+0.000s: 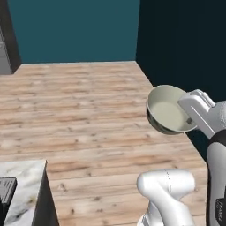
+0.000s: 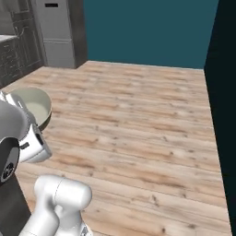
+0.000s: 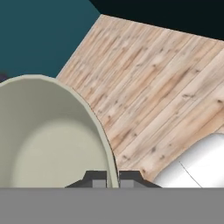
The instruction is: Take the smaller bowl and place it next to the appetizer plate on the dining counter , and place the larger bowl next to the plate with cooked food.
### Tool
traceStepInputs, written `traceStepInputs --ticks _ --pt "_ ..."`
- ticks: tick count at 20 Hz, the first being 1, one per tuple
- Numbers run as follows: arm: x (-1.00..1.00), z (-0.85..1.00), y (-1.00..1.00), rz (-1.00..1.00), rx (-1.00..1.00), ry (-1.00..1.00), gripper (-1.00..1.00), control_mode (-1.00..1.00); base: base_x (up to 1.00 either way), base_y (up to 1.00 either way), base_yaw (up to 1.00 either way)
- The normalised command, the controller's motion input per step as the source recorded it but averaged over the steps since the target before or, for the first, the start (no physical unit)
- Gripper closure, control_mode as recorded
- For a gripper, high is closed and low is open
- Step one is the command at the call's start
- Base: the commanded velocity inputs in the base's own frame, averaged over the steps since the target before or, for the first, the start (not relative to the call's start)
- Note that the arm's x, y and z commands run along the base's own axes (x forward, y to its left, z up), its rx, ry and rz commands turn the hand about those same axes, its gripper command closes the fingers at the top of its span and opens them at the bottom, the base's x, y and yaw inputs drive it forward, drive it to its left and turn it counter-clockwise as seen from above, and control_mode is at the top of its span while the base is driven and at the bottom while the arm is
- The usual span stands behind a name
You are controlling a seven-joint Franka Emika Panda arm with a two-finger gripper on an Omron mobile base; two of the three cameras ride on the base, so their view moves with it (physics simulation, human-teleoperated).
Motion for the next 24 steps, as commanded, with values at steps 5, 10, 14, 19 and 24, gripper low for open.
traceStepInputs --ticks 5,10,14,19,24 --pt "0.00 0.00 0.00 0.00 0.00 0.00 1.00 1.00 -1.00 0.45 -0.41" --pt "0.00 0.00 0.00 0.00 0.00 0.00 1.00 1.00 -1.00 0.43 -0.39" --pt "0.00 0.00 0.00 0.00 0.00 0.00 1.00 1.00 -1.00 0.18 -0.28" --pt "0.00 0.00 0.00 0.00 0.00 0.00 1.00 1.00 -1.00 0.20 0.14" --pt "0.00 0.00 0.00 0.00 0.00 0.00 1.00 1.00 -0.91 0.05 0.59"
